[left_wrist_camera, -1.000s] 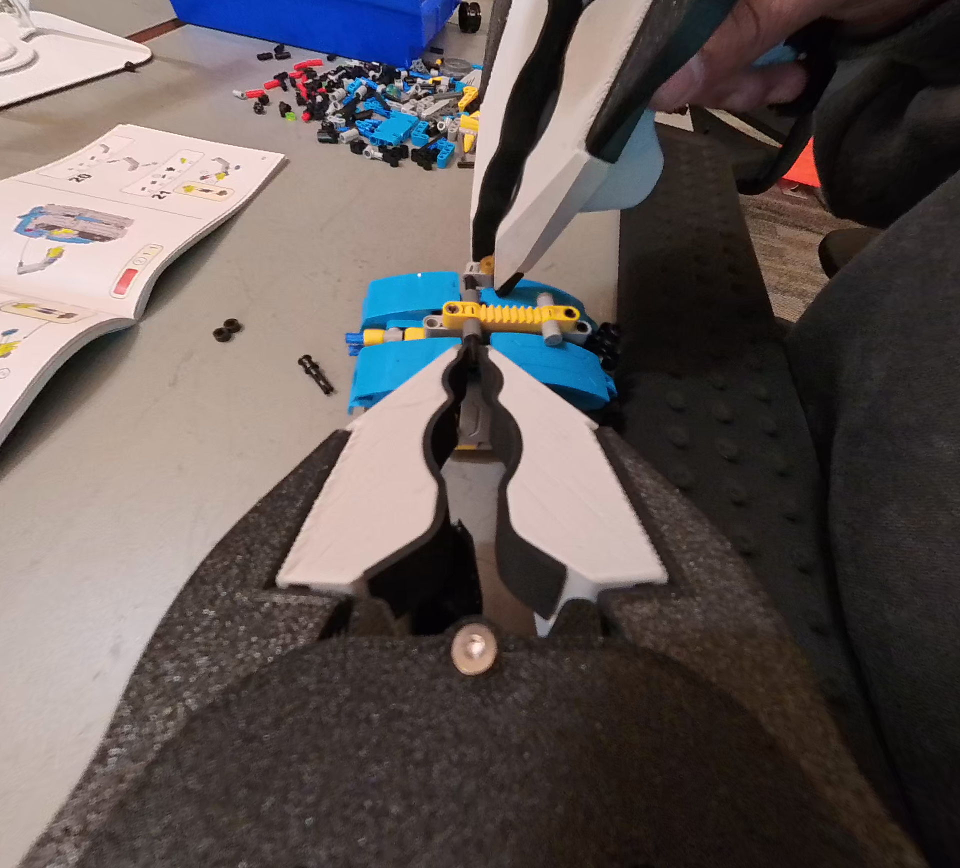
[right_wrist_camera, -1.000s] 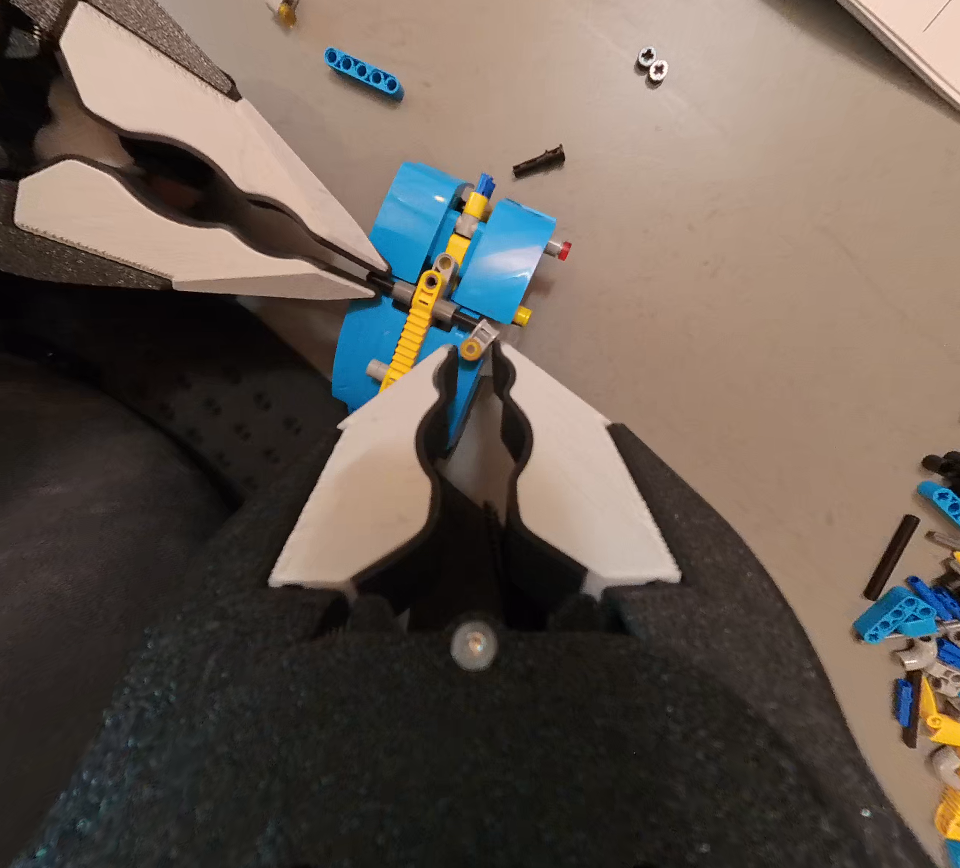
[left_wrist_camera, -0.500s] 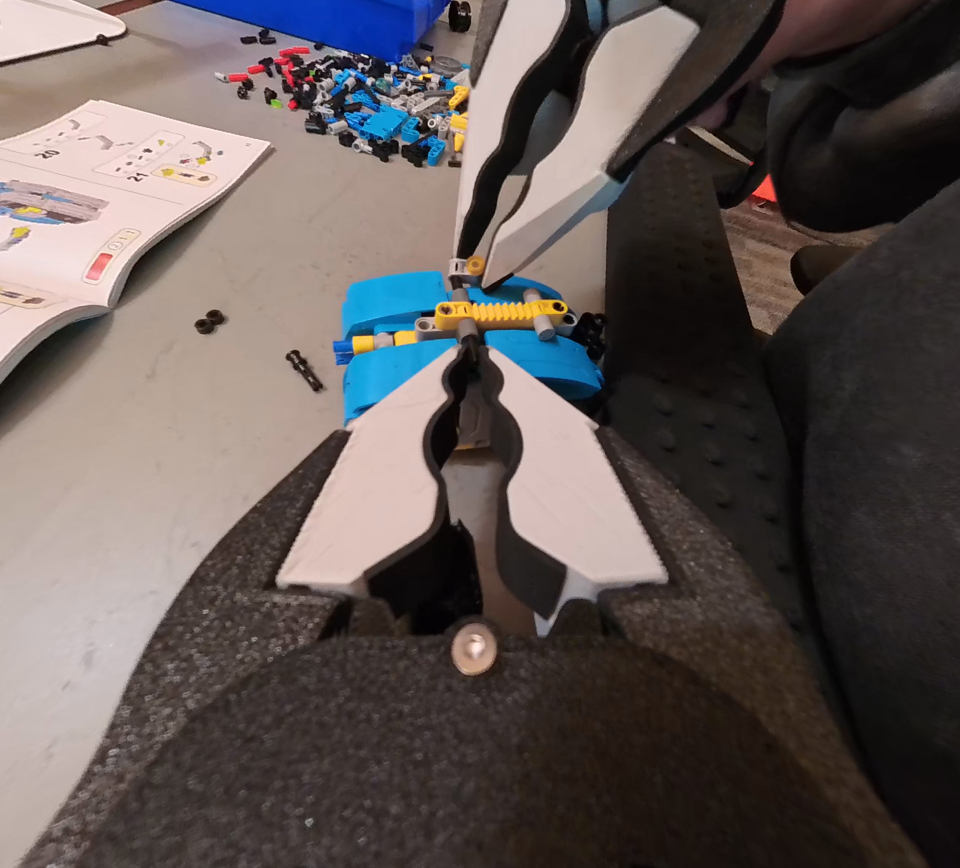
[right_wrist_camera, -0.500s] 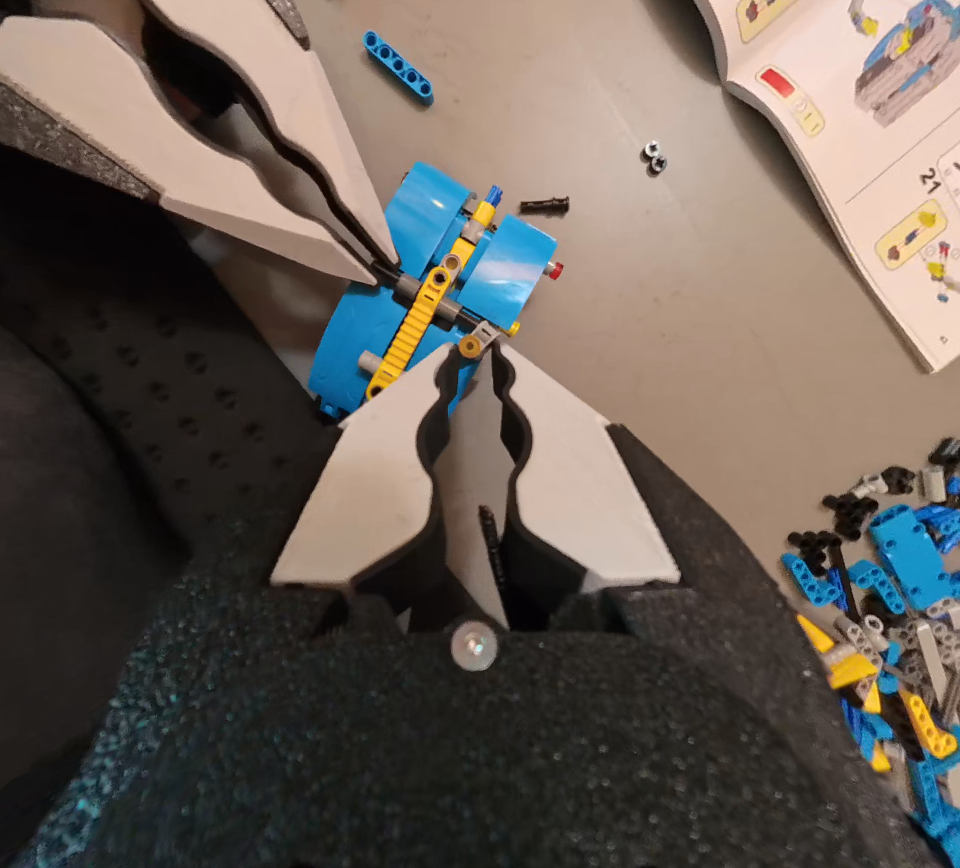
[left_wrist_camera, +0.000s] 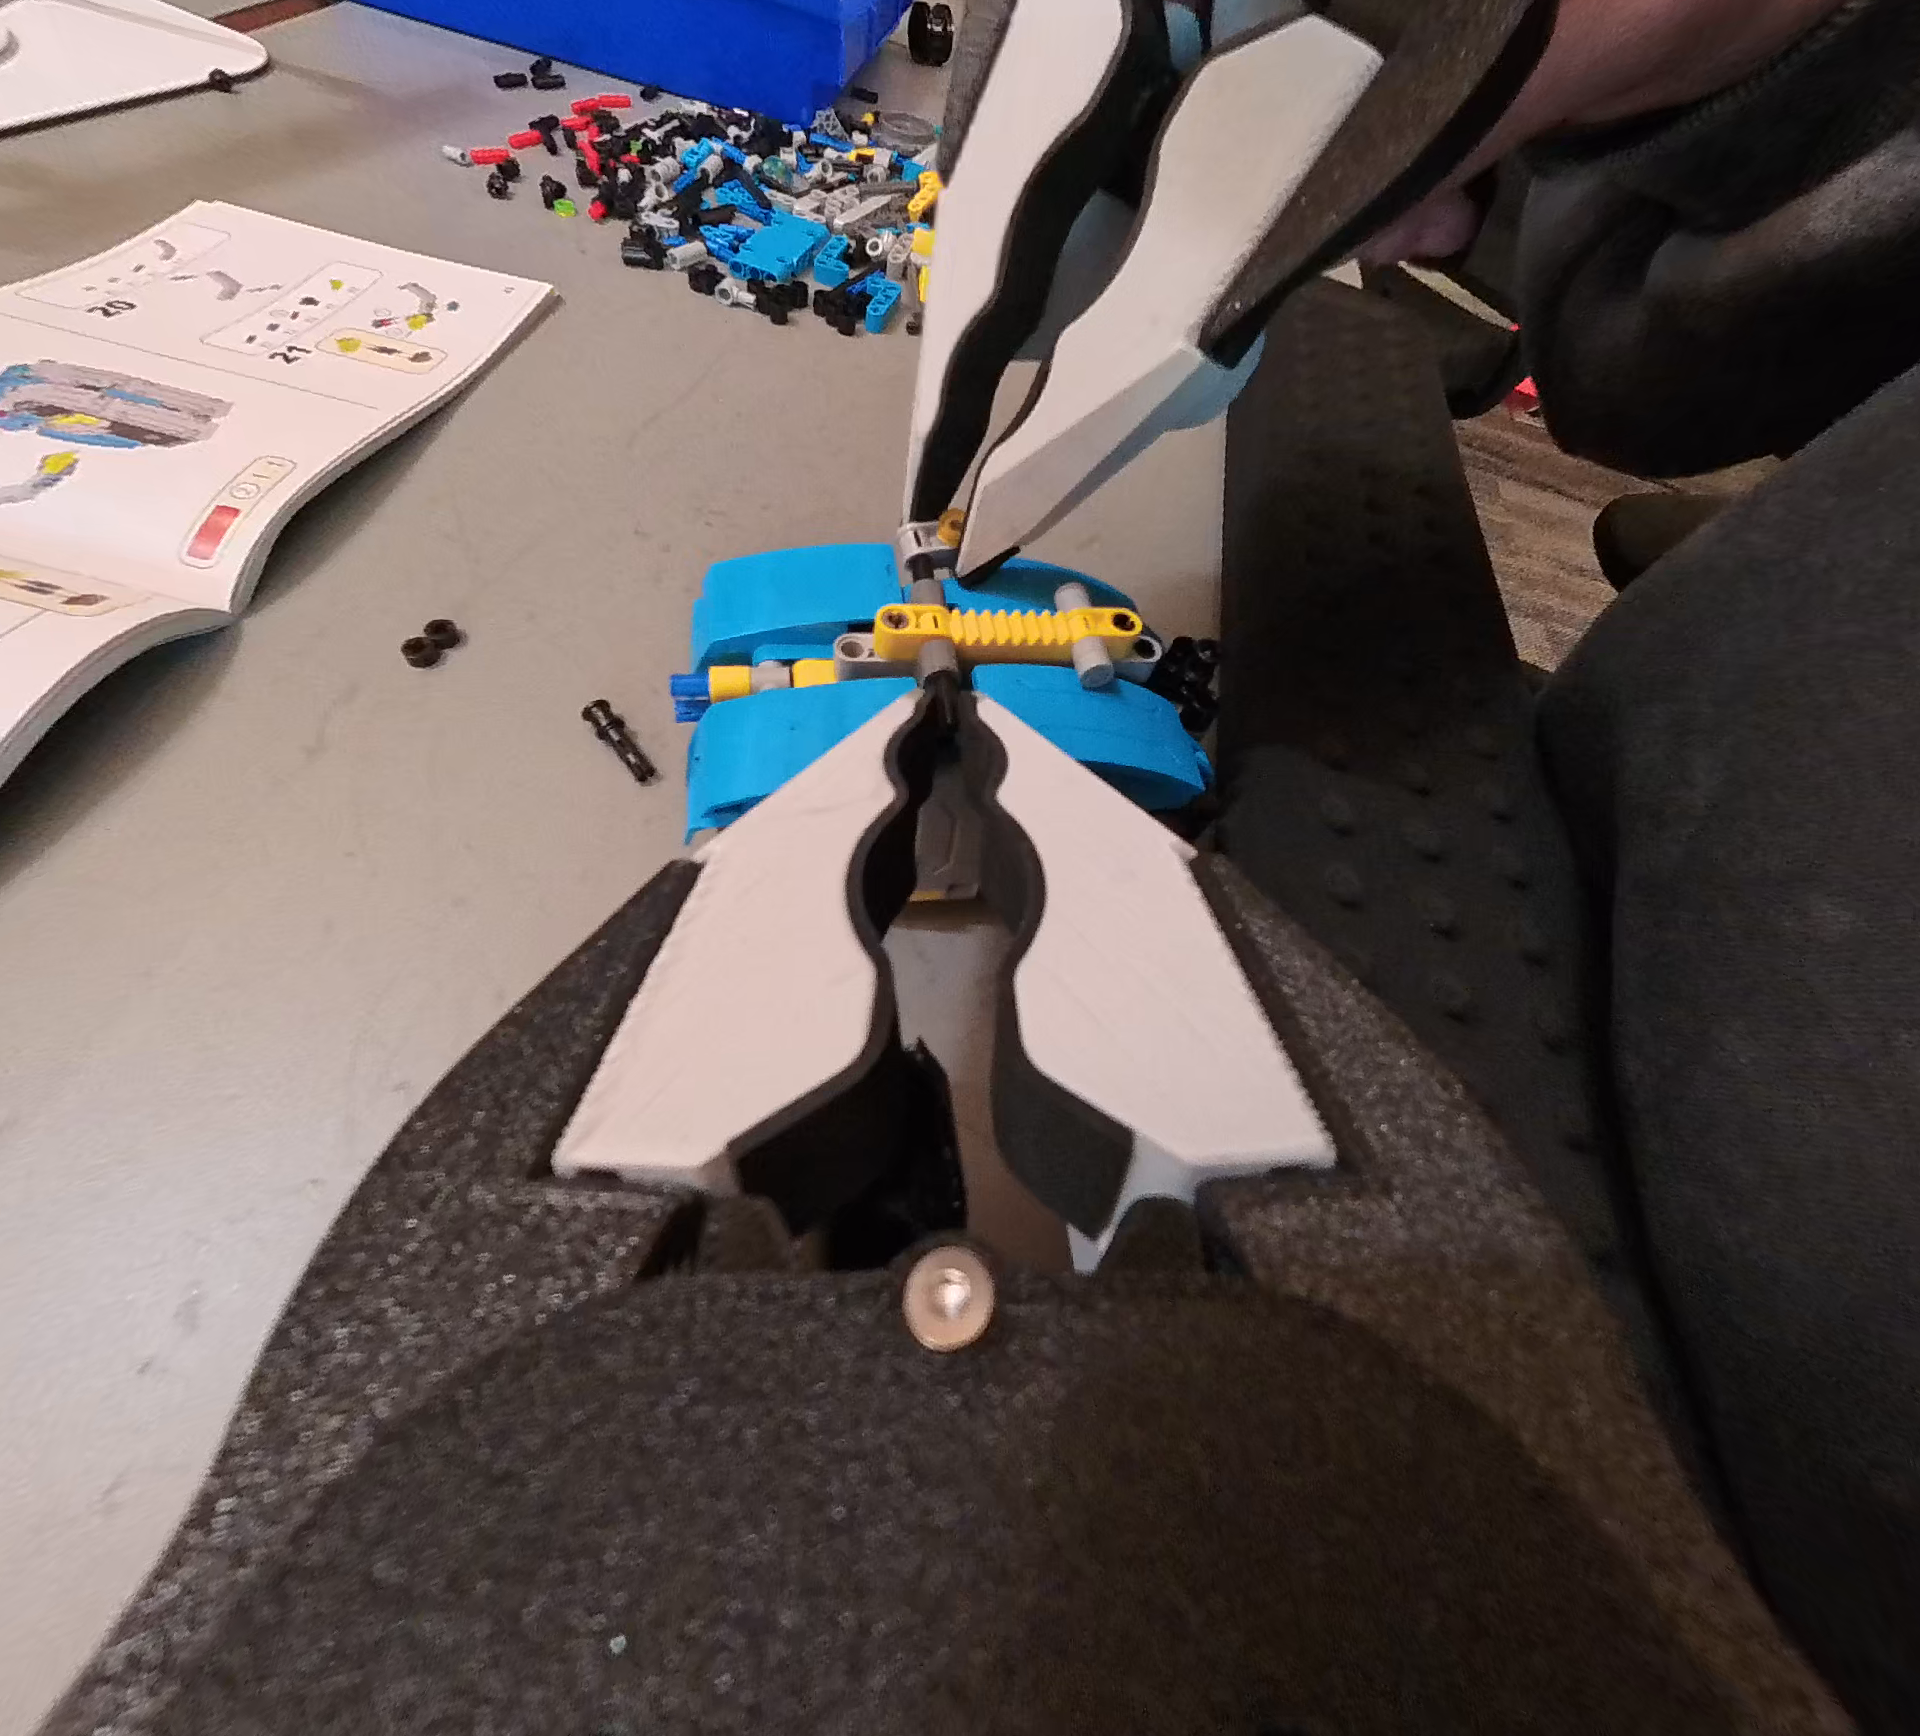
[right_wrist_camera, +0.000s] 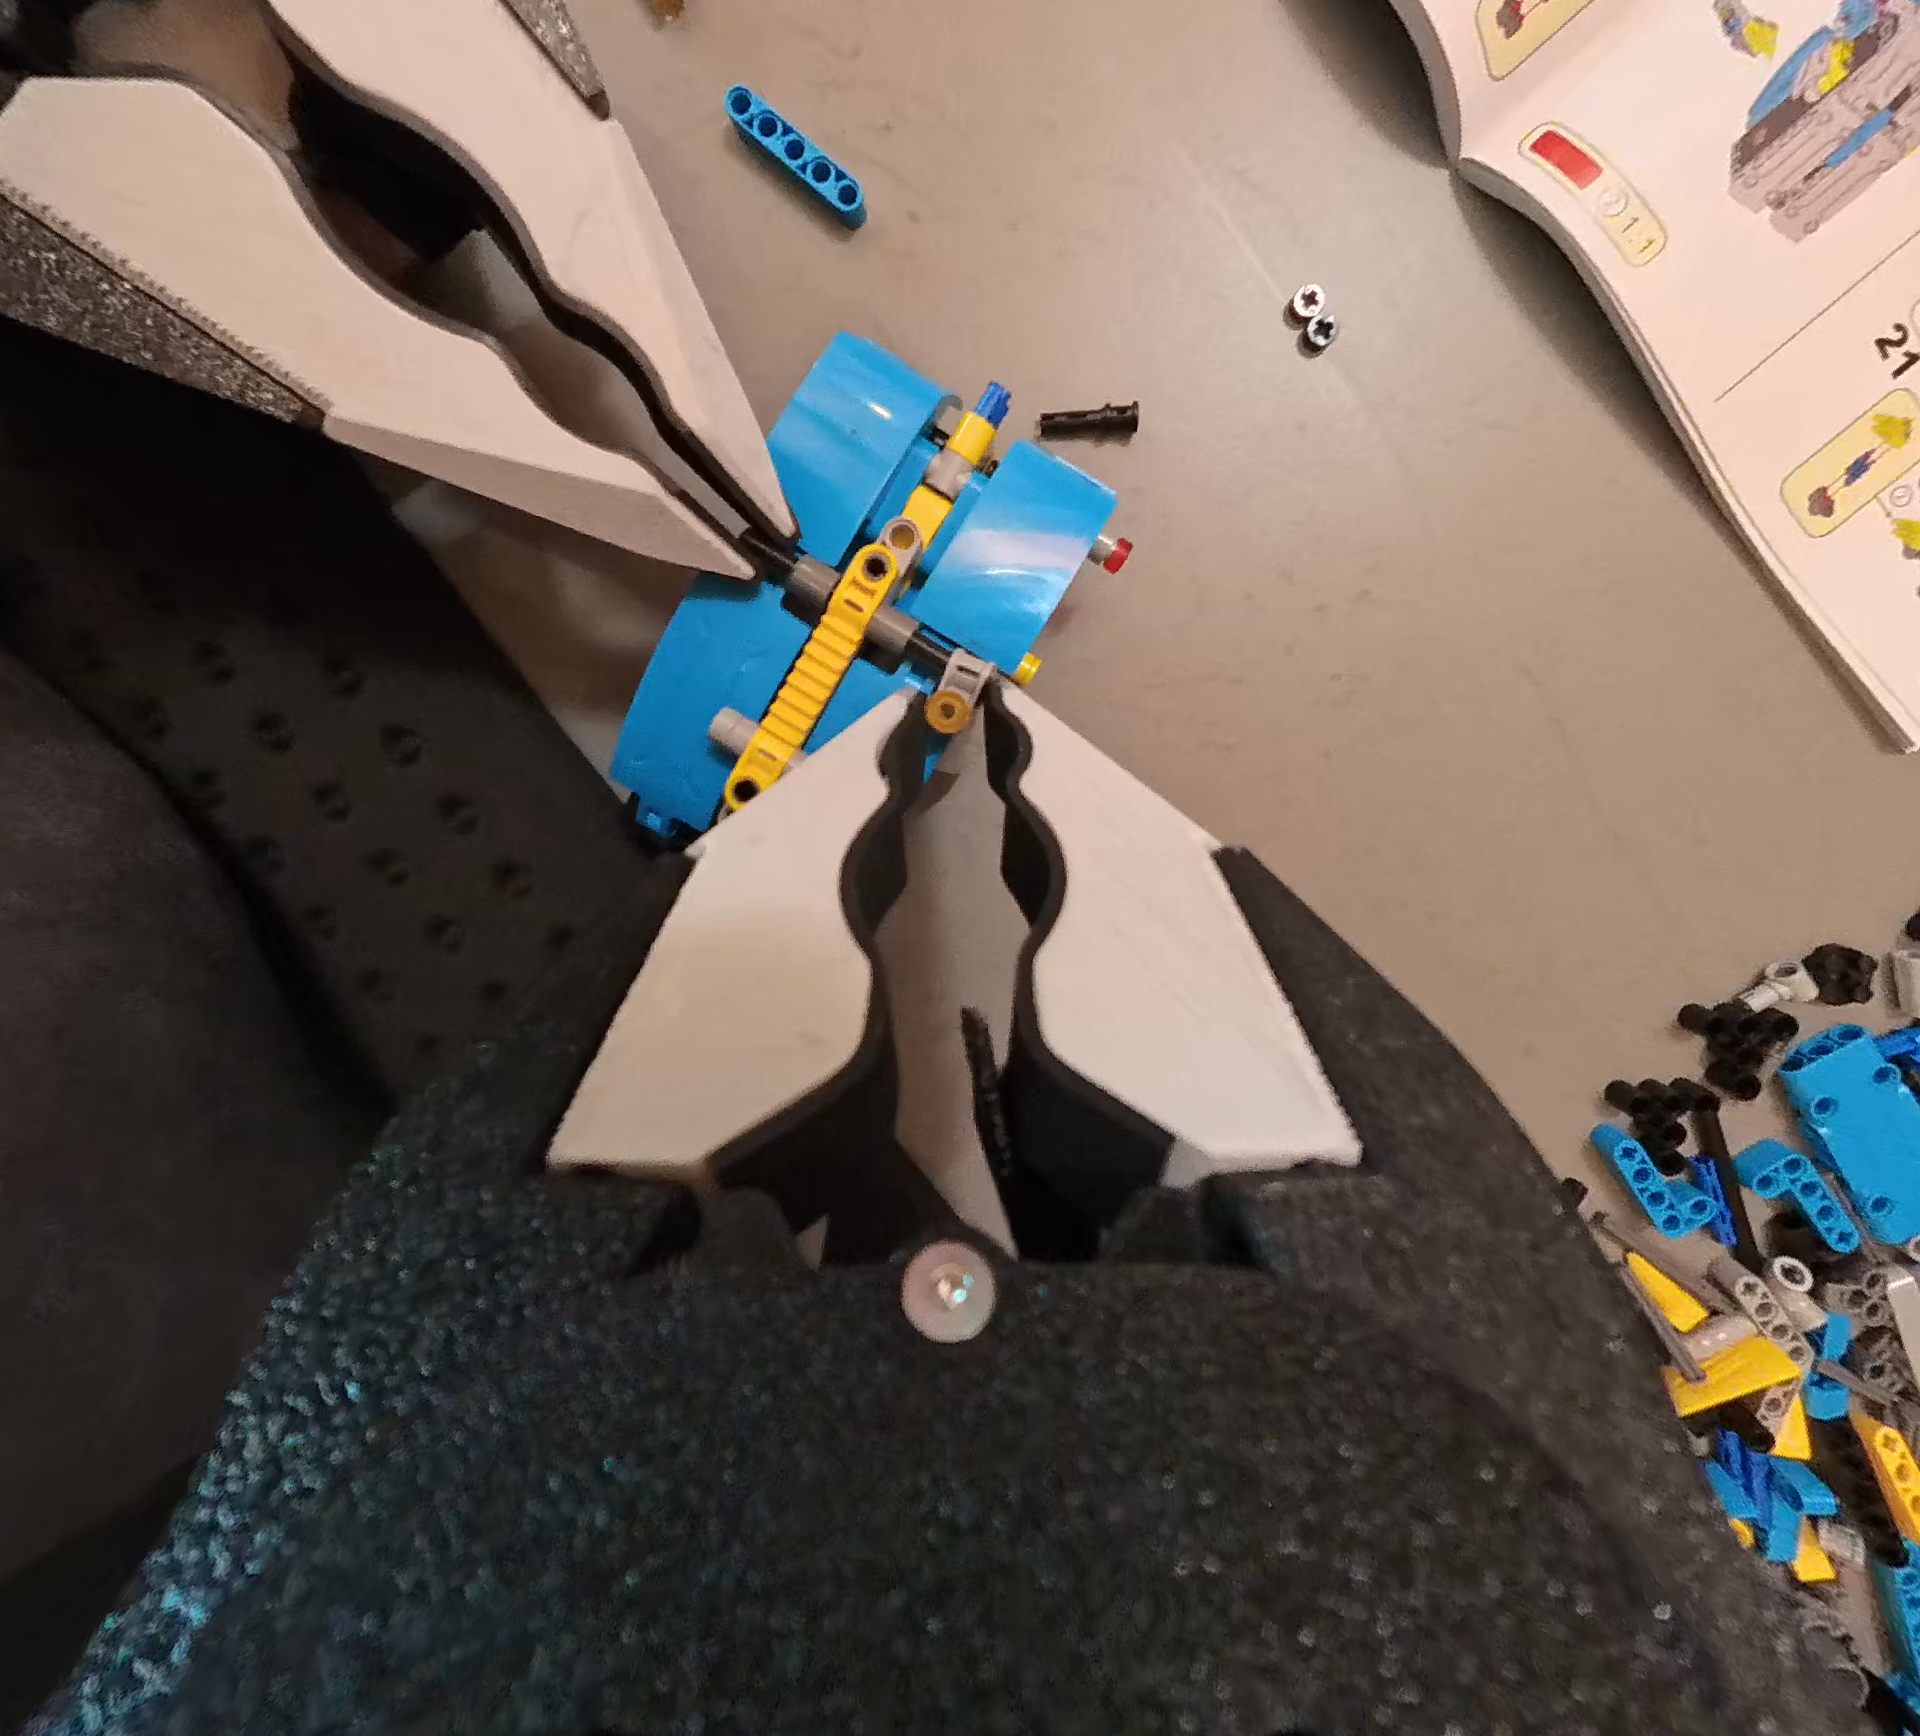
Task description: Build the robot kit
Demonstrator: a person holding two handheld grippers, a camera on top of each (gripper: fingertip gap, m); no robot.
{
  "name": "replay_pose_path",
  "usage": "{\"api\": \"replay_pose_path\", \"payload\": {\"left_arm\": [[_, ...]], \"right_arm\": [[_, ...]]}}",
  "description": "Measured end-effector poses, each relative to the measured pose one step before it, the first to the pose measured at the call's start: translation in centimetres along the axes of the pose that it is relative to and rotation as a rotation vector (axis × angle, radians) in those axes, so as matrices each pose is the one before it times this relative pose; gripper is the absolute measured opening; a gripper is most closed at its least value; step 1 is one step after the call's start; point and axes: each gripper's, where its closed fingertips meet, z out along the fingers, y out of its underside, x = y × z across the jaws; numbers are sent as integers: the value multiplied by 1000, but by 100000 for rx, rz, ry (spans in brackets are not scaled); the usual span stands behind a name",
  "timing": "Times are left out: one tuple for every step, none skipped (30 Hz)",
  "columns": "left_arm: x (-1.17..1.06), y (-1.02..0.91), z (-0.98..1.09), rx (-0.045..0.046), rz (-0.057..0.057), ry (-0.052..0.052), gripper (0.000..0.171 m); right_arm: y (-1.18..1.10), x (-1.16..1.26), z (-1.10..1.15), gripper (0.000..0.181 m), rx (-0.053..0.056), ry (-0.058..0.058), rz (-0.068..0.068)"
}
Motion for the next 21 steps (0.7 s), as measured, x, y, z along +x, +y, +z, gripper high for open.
{"api": "replay_pose_path", "payload": {"left_arm": [[-4,5,2,-13,-178,105,3],[-9,6,12,-15,-49,-11,3],[-8,5,9,-22,178,-180,3],[-4,3,5,-33,332,-297,3],[1,-2,13,-37,284,-220,3],[3,-1,4,-28,258,-146,3],[0,-13,24,-7,206,-130,3],[-12,-14,25,-2,244,-199,3],[6,1,6,-11,365,-279,3],[1,8,-1,-20,145,-134,3],[-10,-6,0,5,-125,75,3],[0,-9,-5,64,-119,85,3],[-1,-5,-13,87,-3,-4,3],[-16,-1,-23,71,-62,-65,3],[-25,-5,-6,50,-127,-167,3],[-34,9,-27,14,-6,-233,3],[10,5,-14,-21,159,-137,3],[0,2,4,-25,324,-276,3],[-17,-2,4,-25,284,-279,3],[10,2,8,-14,83,-36,3],[-36,-3,0,-4,-53,-146,3]], "right_arm": [[5,-11,6,10,336,-280,637],[6,-9,31,10,54,-926,1032],[12,-15,11,10,-192,-1066,1317],[5,-10,7,10,-686,-971,1875],[17,-23,15,10,-986,-535,1683],[22,-33,0,10,-1371,-243,1813],[18,-8,9,10,-1775,276,1962],[22,4,12,10,-1730,838,543],[20,-33,-5,10,-1474,1127,-354],[-10,-19,9,10,-1228,790,-204],[-5,-1,14,10,-726,351,126],[18,7,-22,10,-404,11,1064],[30,-12,-28,10,-95,-62,683],[44,-38,-61,10,386,-294,-184],[28,-126,-52,12,914,-1250,-107],[-38,-537,-44,22,1359,-4404,1377],[-32,-11,-31,22,1312,-1450,3078],[2,-20,0,22,978,-1275,3066],[8,-28,24,22,990,-799,2624],[7,-6,3,22,1084,265,1006],[1,-8,-16,22,924,1253,55]]}}
